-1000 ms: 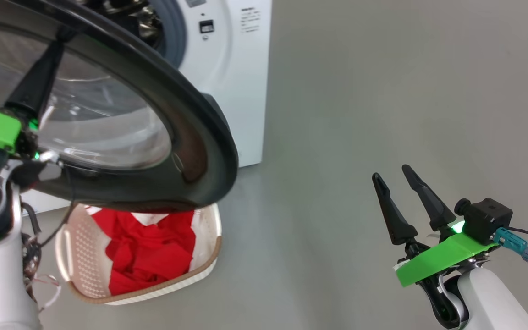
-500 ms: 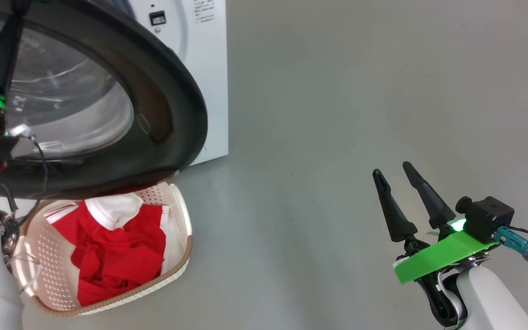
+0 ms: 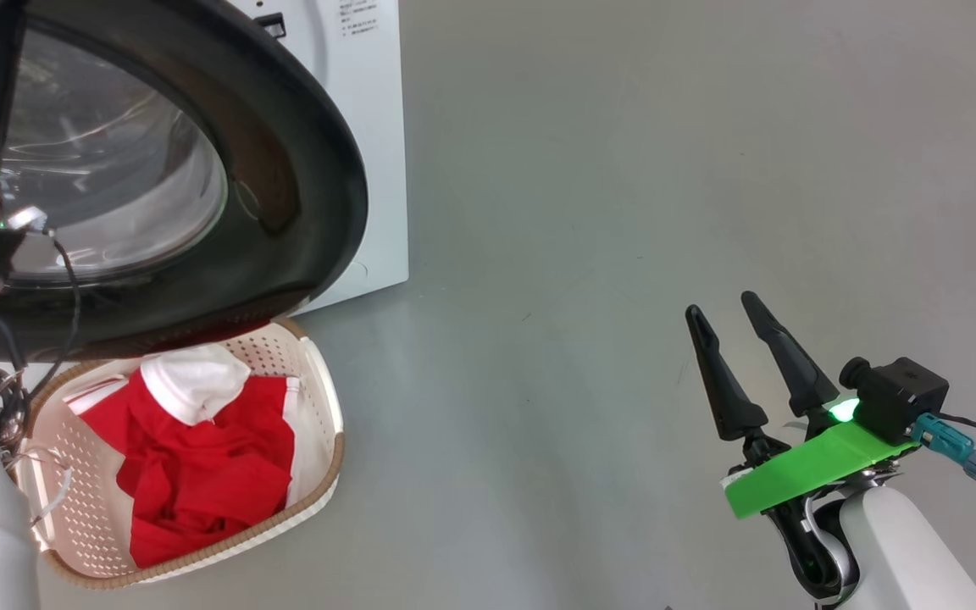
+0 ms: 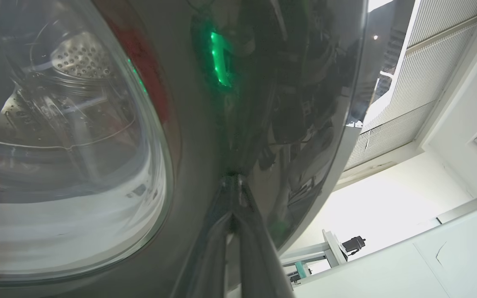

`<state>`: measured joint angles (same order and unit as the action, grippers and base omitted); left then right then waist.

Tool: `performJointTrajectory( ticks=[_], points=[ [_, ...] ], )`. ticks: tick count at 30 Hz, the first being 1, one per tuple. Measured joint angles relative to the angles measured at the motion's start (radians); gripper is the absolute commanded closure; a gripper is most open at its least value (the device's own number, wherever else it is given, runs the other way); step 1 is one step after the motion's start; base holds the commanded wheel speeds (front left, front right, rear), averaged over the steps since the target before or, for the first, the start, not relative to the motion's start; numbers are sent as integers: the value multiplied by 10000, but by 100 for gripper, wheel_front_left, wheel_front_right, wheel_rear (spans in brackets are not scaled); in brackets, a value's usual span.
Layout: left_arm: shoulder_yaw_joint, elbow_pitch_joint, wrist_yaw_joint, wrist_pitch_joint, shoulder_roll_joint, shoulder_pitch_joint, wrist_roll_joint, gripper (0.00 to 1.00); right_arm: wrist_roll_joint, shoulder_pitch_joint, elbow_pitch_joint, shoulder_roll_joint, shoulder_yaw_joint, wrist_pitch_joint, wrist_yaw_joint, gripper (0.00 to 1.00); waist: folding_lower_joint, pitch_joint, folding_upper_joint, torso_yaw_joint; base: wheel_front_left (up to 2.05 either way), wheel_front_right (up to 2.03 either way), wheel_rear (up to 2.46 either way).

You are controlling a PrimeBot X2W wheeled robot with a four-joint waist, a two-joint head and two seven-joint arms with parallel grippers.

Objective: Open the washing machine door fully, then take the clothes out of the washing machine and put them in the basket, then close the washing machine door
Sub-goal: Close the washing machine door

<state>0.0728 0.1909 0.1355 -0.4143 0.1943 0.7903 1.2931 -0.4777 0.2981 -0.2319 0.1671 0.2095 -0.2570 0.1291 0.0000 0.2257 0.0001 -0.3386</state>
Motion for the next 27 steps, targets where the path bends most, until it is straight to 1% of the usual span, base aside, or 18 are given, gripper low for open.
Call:
performJointTrajectory(
  ticks=[9, 18, 27],
  points=[
    [-29, 148, -94, -31, -25, -1, 6, 100, 12, 8, -2, -2, -15, 0, 0, 0, 0, -96, 0, 107, 0, 0, 0],
    [-44, -44, -173, -157, -58, -49, 38, 100, 12, 8, -12, 42, -21, 0, 0, 0, 0, -200, 0, 324, 0, 0, 0],
    [-261, -510, -357, -171, -65, -720, 4, 100, 13, 3, -59, 203, 33, 0, 0, 0, 0, -376, 0, 670, 0, 0, 0]
  ],
)
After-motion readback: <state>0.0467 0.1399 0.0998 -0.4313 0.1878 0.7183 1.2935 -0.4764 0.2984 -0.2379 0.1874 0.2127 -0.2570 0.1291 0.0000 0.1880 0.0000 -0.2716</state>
